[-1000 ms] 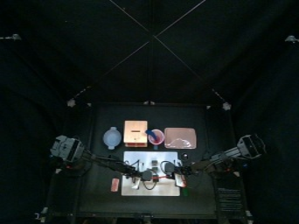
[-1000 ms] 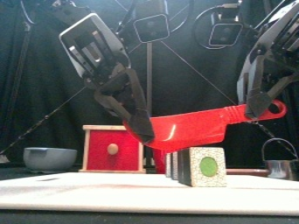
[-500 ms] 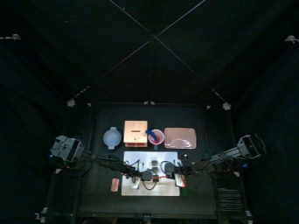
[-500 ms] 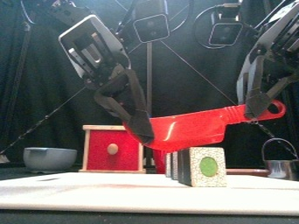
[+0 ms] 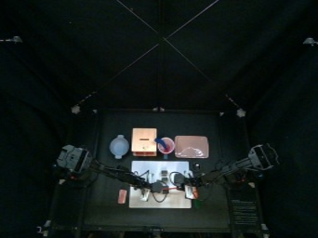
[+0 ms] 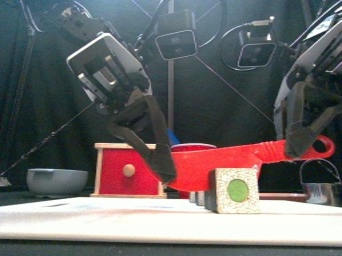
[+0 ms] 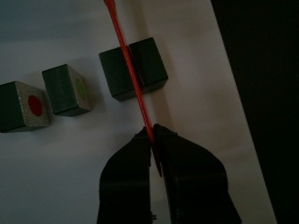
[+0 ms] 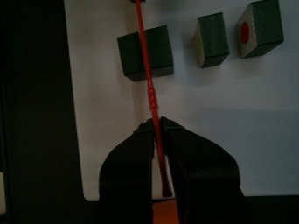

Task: Place sushi on board then cut the sushi with the knife then place the pieces on the plate
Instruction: Cut the sushi into 4 pieces

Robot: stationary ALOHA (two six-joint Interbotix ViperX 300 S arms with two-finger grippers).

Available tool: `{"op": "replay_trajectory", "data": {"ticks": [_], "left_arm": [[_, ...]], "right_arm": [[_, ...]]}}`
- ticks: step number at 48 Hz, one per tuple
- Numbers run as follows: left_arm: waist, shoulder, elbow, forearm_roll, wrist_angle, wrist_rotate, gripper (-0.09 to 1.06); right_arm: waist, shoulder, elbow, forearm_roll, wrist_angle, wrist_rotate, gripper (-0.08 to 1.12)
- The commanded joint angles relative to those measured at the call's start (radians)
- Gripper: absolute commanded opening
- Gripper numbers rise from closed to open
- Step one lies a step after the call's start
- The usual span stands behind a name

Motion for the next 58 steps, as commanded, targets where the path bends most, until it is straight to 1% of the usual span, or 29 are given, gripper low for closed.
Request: {"op": "replay_trajectory", "data": {"ticks": [1, 6, 11, 19, 22, 26, 31, 37, 40, 44, 46, 52, 54, 58], "left_arm": [[-0.018, -0.002, -0.012, -0.002, 0.002, 0.005, 0.40], [-0.018, 0.006, -0.014, -0.006, -0.003, 0.000, 0.40], [-0.023, 0.015, -0.014, -0.020, -0.005, 0.003, 0.40], [-0.026, 0.017, -0.014, -0.032, -0.005, 0.003, 0.40], [-0.031, 0.017, -0.014, -0.037, -0.005, 0.003, 0.40], [-0.040, 0.012, -0.014, -0.054, -0.005, 0.005, 0.40], [-0.052, 0.005, -0.015, -0.064, -0.003, 0.005, 0.40], [-0.063, -0.003, -0.015, -0.064, 0.000, 0.003, 0.40], [-0.063, -0.005, -0.015, -0.066, 0.002, 0.005, 0.40], [-0.063, -0.006, -0.015, -0.063, 0.002, 0.006, 0.40], [-0.060, -0.008, -0.018, -0.057, 0.002, 0.006, 0.40], [-0.055, -0.034, -0.038, -0.044, 0.002, 0.008, 0.41], [-0.055, -0.043, -0.040, -0.035, 0.002, 0.008, 0.42], [-0.054, -0.075, -0.035, 0.000, 0.005, 0.006, 0.44]], "right_arm": [[-0.003, 0.012, -0.006, 0.017, -0.005, 0.003, 0.47], [-0.002, 0.038, -0.009, 0.031, -0.025, 0.003, 0.47], [0.008, 0.058, -0.011, 0.044, -0.041, 0.003, 0.47], [0.025, 0.072, -0.017, 0.069, -0.048, 0.003, 0.47], [0.034, 0.072, -0.018, 0.078, -0.048, 0.003, 0.47], [0.048, 0.071, -0.026, 0.094, -0.049, 0.003, 0.47], [0.067, 0.072, -0.037, 0.107, -0.049, 0.003, 0.47], [0.081, 0.071, -0.048, 0.120, -0.048, 0.003, 0.47], [0.086, 0.071, -0.049, 0.123, -0.046, 0.003, 0.47], [0.083, 0.066, -0.052, 0.115, -0.035, 0.003, 0.47], [0.078, 0.060, -0.055, 0.110, -0.028, 0.002, 0.47], [0.077, 0.026, -0.061, 0.087, -0.002, -0.005, 0.47], [0.074, 0.009, -0.064, 0.077, 0.011, -0.006, 0.47], [0.069, -0.029, -0.069, 0.058, 0.040, -0.005, 0.47]]}}
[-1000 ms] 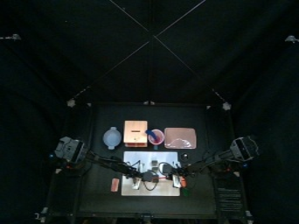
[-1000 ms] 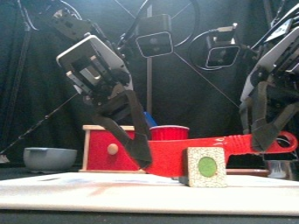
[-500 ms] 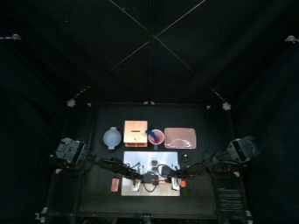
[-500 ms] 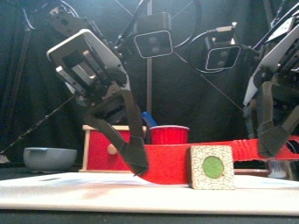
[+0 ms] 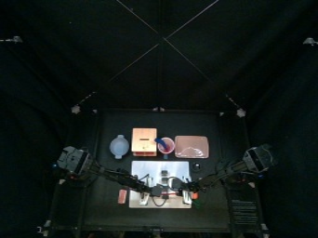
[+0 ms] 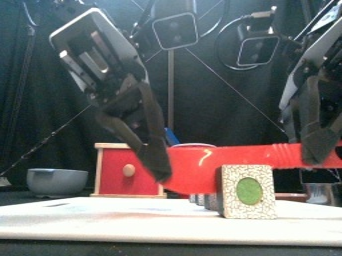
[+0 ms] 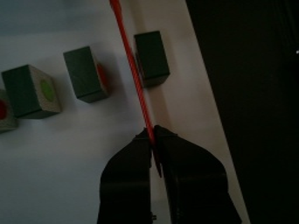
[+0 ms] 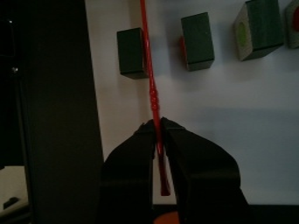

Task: Place sushi on board then cut the sushi with the knife then place the pieces on the plate
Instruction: Cut the sushi into 4 pieces

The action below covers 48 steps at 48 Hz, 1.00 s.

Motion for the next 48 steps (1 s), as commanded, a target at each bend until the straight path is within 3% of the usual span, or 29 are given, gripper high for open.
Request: {"op": "replay_trajectory", "data": {"ticks": [1, 7, 13, 16, 24, 32, 40, 48], "left_arm": [[-0.011, -0.072, -0.017, 0.043, 0.000, 0.005, 0.45], [-0.011, -0.129, -0.012, 0.097, 0.005, 0.005, 0.51], [-0.011, -0.167, 0.003, 0.163, -0.018, 0.002, 0.57], [0.002, -0.176, 0.009, 0.181, -0.035, -0.002, 0.61], [0.075, -0.175, 0.040, 0.190, -0.167, 0.005, 0.71], [0.133, -0.206, 0.094, 0.195, -0.268, 0.003, 0.77], [0.166, -0.264, 0.167, 0.195, -0.371, 0.003, 0.77], [0.189, -0.322, 0.259, 0.192, -0.528, 0.003, 0.77]], "right_arm": [[-0.008, -0.095, -0.018, -0.026, 0.044, 0.000, 0.47], [-0.009, -0.170, -0.014, -0.034, 0.094, 0.006, 0.47], [-0.012, -0.253, 0.011, -0.028, 0.164, 0.008, 0.47], [-0.015, -0.291, 0.031, -0.021, 0.192, 0.008, 0.47], [-0.025, -0.393, 0.094, 0.008, 0.233, 0.009, 0.47], [-0.041, -0.495, 0.163, 0.057, 0.278, 0.009, 0.47], [-0.061, -0.578, 0.207, 0.091, 0.314, 0.009, 0.47], [-0.092, -0.624, 0.250, 0.135, 0.370, 0.009, 0.47]]}}
